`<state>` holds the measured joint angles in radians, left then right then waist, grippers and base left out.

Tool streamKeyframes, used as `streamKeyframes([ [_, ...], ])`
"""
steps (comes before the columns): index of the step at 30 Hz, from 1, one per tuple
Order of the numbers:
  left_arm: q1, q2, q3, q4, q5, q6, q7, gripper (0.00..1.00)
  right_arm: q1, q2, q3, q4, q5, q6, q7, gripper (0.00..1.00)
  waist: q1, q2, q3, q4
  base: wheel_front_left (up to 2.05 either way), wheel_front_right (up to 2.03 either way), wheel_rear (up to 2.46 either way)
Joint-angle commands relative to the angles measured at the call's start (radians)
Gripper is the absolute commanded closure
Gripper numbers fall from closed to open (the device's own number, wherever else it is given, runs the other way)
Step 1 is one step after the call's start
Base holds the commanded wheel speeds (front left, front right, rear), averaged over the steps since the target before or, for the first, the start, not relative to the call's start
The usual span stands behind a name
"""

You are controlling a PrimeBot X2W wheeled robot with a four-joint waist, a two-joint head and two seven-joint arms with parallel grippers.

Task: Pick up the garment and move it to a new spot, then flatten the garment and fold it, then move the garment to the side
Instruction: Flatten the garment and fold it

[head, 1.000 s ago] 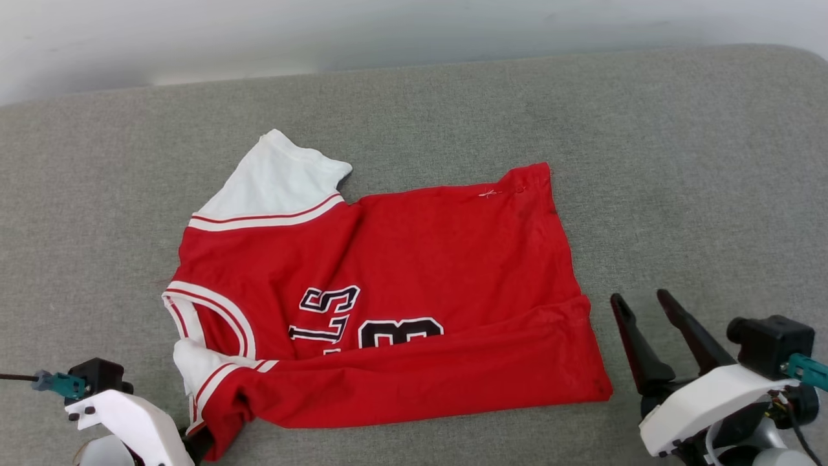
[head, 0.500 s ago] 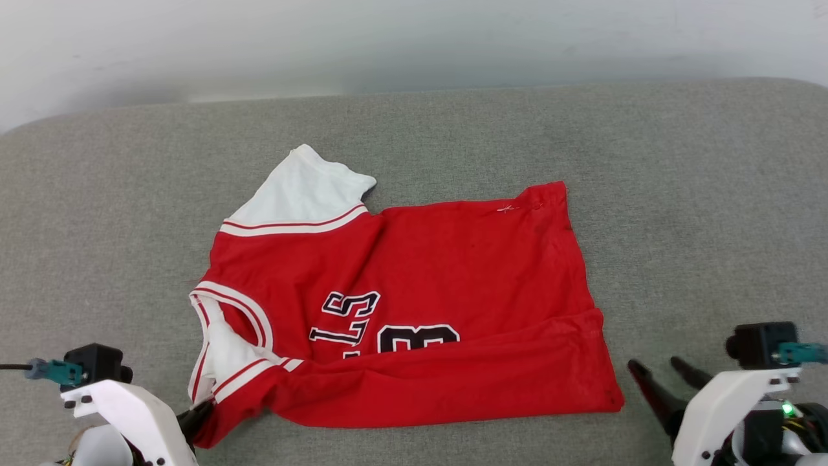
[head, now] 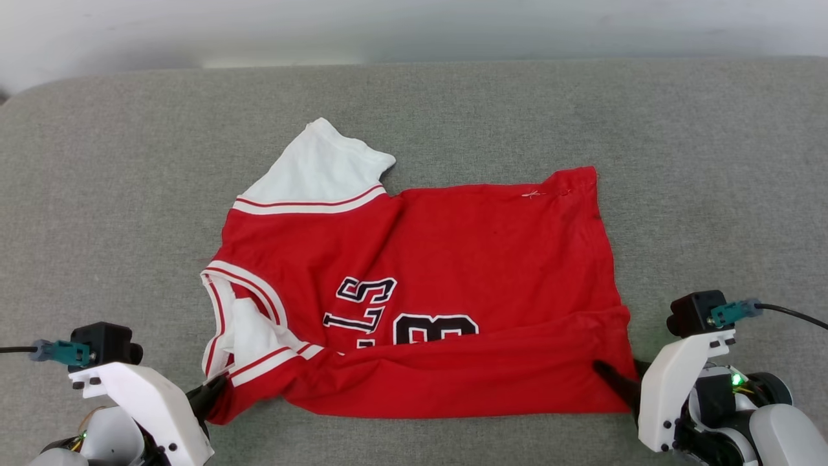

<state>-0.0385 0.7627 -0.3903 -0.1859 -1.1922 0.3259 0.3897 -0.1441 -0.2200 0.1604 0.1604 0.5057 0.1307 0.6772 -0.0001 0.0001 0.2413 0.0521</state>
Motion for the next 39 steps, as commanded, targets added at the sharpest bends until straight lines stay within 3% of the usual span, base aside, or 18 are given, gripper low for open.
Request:
streamKeyframes([
  [1, -0.011, -0.006, -0.005, 0.006, 0.004, 0.001, -0.003, 1.00, 0.018, 0.019, 0.037, 0.051, 0.011, 0.000, 0.017, 1.00, 0.0001, -0.0001, 0.002, 0.003, 0.00, 0.00, 0.00],
  [9, 0.010, -0.008, -0.016, 0.022, 0.011, -0.001, -0.005, 1.00, 0.044, -0.011, -0.004, -0.007, 0.023, 0.000, -0.028, 1.00, 0.0001, -0.0001, -0.057, 0.009, 0.00, 0.00, 0.00],
  [19, 0.093, -0.007, -0.026, 0.018, -0.008, 0.014, -0.008, 1.00, 0.206, 0.013, -0.082, -0.142, 0.012, 0.000, 0.015, 1.00, 0.0001, -0.0001, -0.162, -0.002, 0.00, 0.00, 0.00],
  [26, 0.158, -0.018, -0.019, 0.052, -0.043, 0.031, -0.011, 1.00, 0.293, 0.037, -0.135, -0.144, -0.015, 0.000, 0.051, 1.00, 0.0001, -0.0001, -0.190, -0.012, 0.00, 0.00, 0.00],
  [28, 0.185, -0.043, -0.027, 0.086, -0.063, 0.025, -0.016, 1.00, 0.312, 0.049, -0.136, -0.118, -0.018, 0.000, 0.033, 1.00, 0.0001, -0.0001, -0.201, -0.018, 0.00, 0.00, 0.00],
  [29, 0.188, -0.050, -0.027, 0.092, -0.066, 0.018, -0.020, 1.00, 0.309, 0.055, -0.135, -0.112, -0.016, 0.000, 0.017, 0.65, 0.0001, -0.0001, -0.203, -0.019, 0.00, 0.00, 0.00],
  [30, 0.186, -0.056, -0.024, 0.100, -0.063, 0.015, -0.031, 1.00, 0.307, 0.052, -0.131, -0.111, -0.023, 0.000, -0.002, 0.04, 0.0001, -0.0001, -0.203, -0.019, 0.00, 0.00, 0.00],
  [31, 0.183, -0.065, -0.023, 0.106, -0.061, 0.009, -0.040, 0.68, 0.307, 0.052, -0.127, -0.110, -0.024, 0.000, -0.021, 0.00, 0.0001, -0.0001, -0.203, -0.019, 0.00, 0.00, 0.00],
  [32, 0.178, -0.071, -0.025, 0.108, -0.056, 0.002, -0.049, 0.00, 0.304, 0.053, -0.124, -0.115, -0.021, 0.000, -0.046, 0.00, 0.0001, -0.0001, -0.203, -0.019, 0.00, 0.00, 0.00],
  [39, 0.088, -0.078, -0.006, 0.092, 0.036, -0.041, -0.163, 0.00, 0.256, 0.064, -0.141, -0.189, -0.096, 0.000, -0.346, 0.00, 0.0001, -0.0001, -0.205, -0.023, 0.00, 0.00, 0.00],
])
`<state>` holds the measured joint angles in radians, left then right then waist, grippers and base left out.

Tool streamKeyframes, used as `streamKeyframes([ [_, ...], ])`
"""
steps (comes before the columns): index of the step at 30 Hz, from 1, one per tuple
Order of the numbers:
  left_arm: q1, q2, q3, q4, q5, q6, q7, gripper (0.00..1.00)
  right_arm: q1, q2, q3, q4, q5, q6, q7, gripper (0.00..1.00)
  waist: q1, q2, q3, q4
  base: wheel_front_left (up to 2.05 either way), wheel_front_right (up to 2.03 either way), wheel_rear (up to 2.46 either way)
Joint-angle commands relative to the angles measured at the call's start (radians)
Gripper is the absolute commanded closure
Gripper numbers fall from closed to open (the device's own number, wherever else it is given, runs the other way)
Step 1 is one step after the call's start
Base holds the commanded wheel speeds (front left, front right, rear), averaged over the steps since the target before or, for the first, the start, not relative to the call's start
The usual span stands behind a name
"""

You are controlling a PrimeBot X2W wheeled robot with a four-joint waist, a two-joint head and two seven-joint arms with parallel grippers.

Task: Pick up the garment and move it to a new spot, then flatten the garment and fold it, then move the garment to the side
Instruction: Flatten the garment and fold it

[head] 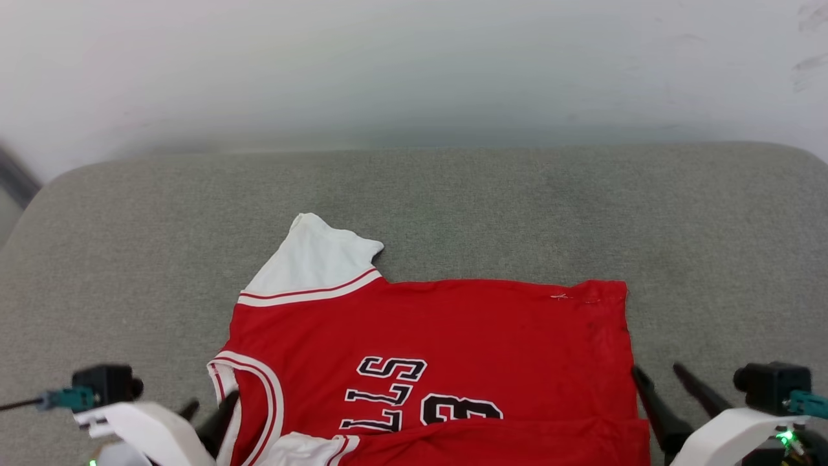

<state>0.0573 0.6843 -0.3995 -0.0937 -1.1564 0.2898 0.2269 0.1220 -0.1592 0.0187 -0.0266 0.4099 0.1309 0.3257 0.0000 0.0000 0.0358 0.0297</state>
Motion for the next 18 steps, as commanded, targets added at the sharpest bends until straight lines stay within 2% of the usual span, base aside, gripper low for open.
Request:
streamKeyframes([
  [1, -0.029, 0.002, 0.007, -0.006, 0.022, -0.007, -0.021, 0.00, -0.018, 0.010, -0.006, -0.012, -0.014, 0.000, -0.031, 0.00, 0.0000, 0.0000, 0.002, -0.003, 0.00, 0.00, 0.00],
  [5, -0.119, -0.008, 0.014, -0.018, 0.126, 0.010, -0.118, 0.00, -0.054, 0.031, -0.027, -0.055, -0.081, 0.000, -0.130, 0.00, 0.0000, 0.0000, 0.024, -0.023, 0.00, 0.00, 0.00],
  [11, -0.277, -0.038, 0.026, 0.009, 0.241, 0.023, -0.227, 0.00, -0.120, 0.053, -0.026, -0.121, -0.133, 0.000, -0.166, 0.00, 0.0000, 0.0000, 0.109, -0.071, 0.00, 0.00, 0.00],
  [13, -0.336, -0.050, 0.028, 0.023, 0.260, 0.022, -0.239, 0.00, -0.148, 0.057, -0.019, -0.143, -0.138, 0.000, -0.165, 0.00, 0.0000, 0.0000, 0.152, -0.088, 0.00, 0.00, 0.00],
  [18, -0.495, -0.044, 0.030, 0.108, 0.258, -0.021, -0.200, 0.00, -0.219, 0.057, 0.004, -0.181, -0.147, 0.000, -0.172, 0.00, 0.0000, 0.0000, 0.253, -0.134, 0.00, 0.00, 0.00],
])
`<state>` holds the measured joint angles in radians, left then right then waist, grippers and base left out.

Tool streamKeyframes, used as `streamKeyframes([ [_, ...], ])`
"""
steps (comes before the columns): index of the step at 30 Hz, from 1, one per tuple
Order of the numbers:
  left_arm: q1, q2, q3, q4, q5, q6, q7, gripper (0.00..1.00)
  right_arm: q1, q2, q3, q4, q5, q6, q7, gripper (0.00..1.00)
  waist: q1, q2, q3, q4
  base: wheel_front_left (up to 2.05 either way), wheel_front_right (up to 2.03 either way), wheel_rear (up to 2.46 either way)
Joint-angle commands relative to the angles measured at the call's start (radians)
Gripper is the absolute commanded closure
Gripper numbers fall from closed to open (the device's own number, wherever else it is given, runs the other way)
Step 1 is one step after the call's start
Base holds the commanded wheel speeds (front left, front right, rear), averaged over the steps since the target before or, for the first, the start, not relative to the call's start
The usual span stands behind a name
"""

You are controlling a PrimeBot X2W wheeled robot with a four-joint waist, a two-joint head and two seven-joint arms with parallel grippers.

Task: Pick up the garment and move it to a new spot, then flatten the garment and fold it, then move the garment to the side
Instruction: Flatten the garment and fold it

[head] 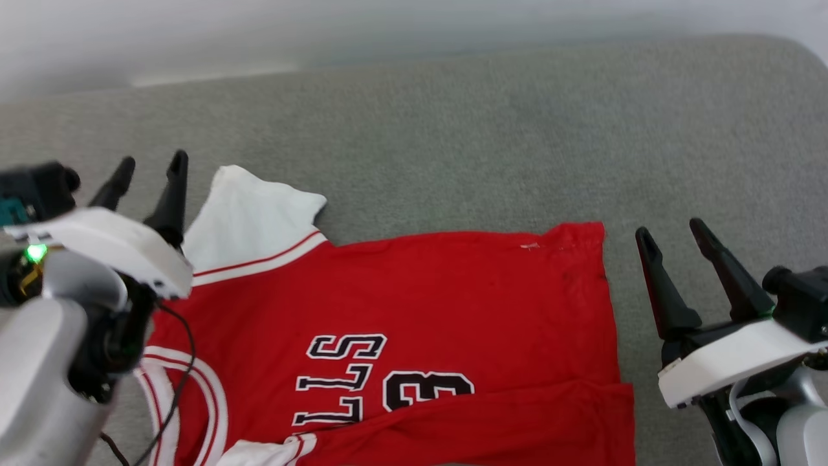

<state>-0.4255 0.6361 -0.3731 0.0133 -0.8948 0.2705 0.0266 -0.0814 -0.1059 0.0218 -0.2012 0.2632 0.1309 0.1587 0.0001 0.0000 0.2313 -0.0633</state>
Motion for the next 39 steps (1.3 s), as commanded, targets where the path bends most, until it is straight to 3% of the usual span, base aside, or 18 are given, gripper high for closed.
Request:
streamKeyframes([
  [1, -0.041, 0.009, 0.000, 0.024, -0.010, -0.017, 0.025, 0.00, -0.027, 0.004, 0.005, -0.009, 0.002, 0.000, -0.008, 0.00, -0.0001, 0.0000, 0.075, -0.050, 0.00, 0.00, 0.00],
  [7, -0.189, 0.078, -0.029, 0.149, -0.072, -0.118, 0.233, 0.00, -0.069, 0.012, 0.025, 0.014, 0.017, 0.000, -0.023, 0.00, -0.0001, 0.0000, 0.142, -0.104, 0.00, 0.00, 0.00],
  [8, -0.248, 0.114, -0.043, 0.208, -0.110, -0.149, 0.359, 0.00, -0.079, 0.018, 0.032, 0.033, 0.026, 0.000, -0.036, 0.00, -0.0001, 0.0000, 0.167, -0.126, 0.00, 0.00, 0.00],
  [15, -0.331, 0.182, -0.082, 0.311, -0.152, -0.167, 0.595, 0.00, -0.100, 0.033, 0.056, 0.079, 0.055, 0.000, -0.071, 0.00, -0.0001, 0.0000, 0.221, -0.178, 0.00, 0.00, 0.00],
  [21, -0.318, 0.166, -0.124, 0.393, -0.202, -0.167, 0.743, 0.00, -0.107, 0.041, 0.066, 0.122, 0.085, 0.000, -0.089, 0.00, -0.0001, 0.0000, 0.242, -0.203, 0.00, 0.00, 0.00],
  [22, -0.311, 0.157, -0.131, 0.404, -0.212, -0.161, 0.766, 0.24, -0.109, 0.042, 0.065, 0.126, 0.089, 0.000, -0.091, 0.00, -0.0001, 0.0000, 0.243, -0.204, 0.00, 0.00, 0.00],
  [24, -0.299, 0.144, -0.147, 0.421, -0.227, -0.155, 0.808, 0.93, -0.112, 0.043, 0.067, 0.137, 0.103, 0.000, -0.086, 0.00, -0.0001, 0.0000, 0.242, -0.207, 0.00, 0.00, 0.00],
  [25, -0.298, 0.135, -0.144, 0.425, -0.233, -0.151, 0.805, 1.00, -0.114, 0.042, 0.067, 0.140, 0.105, 0.000, -0.084, 0.00, -0.0001, 0.0000, 0.241, -0.208, 0.00, 0.00, 0.00],
  [33, -0.337, 0.091, -0.108, 0.459, -0.227, -0.186, 0.686, 1.00, -0.173, 0.014, 0.056, 0.216, 0.177, 0.000, -0.033, 0.00, -0.0001, 0.0000, 0.197, -0.178, 0.00, 0.00, 0.00],
  [39, -0.391, 0.066, -0.108, 0.471, -0.198, -0.218, 0.614, 1.00, -0.274, -0.020, 0.078, 0.366, 0.232, 0.000, 0.076, 0.00, -0.0001, 0.0000, 0.153, -0.116, 0.00, 0.00, 0.00],
])
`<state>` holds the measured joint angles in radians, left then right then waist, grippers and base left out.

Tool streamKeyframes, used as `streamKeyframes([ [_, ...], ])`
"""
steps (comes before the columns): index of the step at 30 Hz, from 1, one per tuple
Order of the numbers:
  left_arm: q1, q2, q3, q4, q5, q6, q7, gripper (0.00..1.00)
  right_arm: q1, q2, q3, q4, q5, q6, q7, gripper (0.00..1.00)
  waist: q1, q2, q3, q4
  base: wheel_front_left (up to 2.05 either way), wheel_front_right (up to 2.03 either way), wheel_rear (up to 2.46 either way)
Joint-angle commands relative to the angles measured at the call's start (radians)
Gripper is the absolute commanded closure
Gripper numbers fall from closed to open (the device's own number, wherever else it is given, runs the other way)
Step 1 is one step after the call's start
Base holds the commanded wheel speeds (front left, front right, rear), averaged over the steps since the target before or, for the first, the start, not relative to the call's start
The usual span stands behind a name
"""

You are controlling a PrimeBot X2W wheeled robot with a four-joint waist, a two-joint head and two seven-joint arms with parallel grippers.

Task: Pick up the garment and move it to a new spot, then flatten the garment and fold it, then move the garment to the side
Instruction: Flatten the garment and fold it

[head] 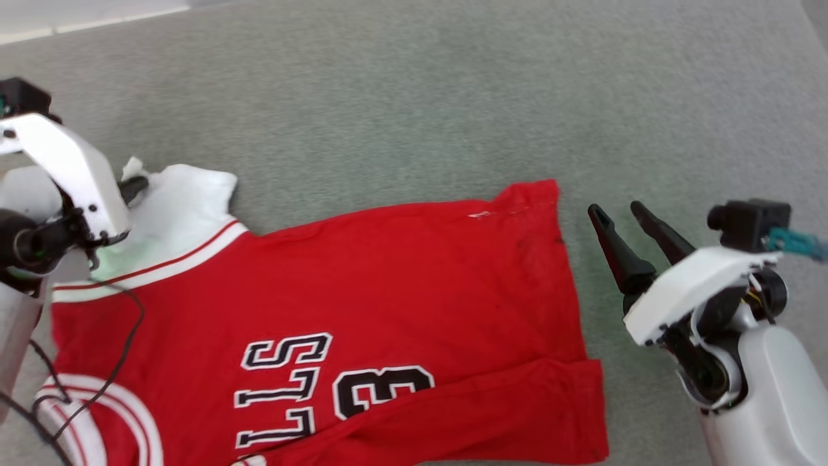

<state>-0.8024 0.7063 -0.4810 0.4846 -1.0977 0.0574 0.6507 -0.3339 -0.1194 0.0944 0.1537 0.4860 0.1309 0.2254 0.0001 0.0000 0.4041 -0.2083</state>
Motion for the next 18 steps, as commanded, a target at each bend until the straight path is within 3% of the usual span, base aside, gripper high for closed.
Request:
streamKeyframes([
  [1, -0.022, -0.013, -0.005, -0.004, 0.011, -0.012, -0.020, 1.00, -0.045, -0.016, 0.012, 0.034, 0.016, 0.000, 0.033, 0.00, -0.0001, 0.0000, -0.023, 0.043, 0.00, 0.00, 0.00],
  [10, -0.071, -0.066, -0.040, -0.069, 0.059, -0.048, -0.079, 1.00, -0.215, -0.113, 0.090, 0.197, 0.048, 0.000, 0.270, 0.00, -0.0001, 0.0000, -0.027, 0.152, 0.00, 0.00, 0.00],
  [18, -0.067, -0.077, -0.044, -0.119, 0.071, -0.049, -0.108, 1.00, -0.277, -0.132, 0.151, 0.314, 0.097, 0.000, 0.467, 0.00, -0.0001, 0.0000, -0.018, 0.198, 0.00, 0.00, 0.00],
])
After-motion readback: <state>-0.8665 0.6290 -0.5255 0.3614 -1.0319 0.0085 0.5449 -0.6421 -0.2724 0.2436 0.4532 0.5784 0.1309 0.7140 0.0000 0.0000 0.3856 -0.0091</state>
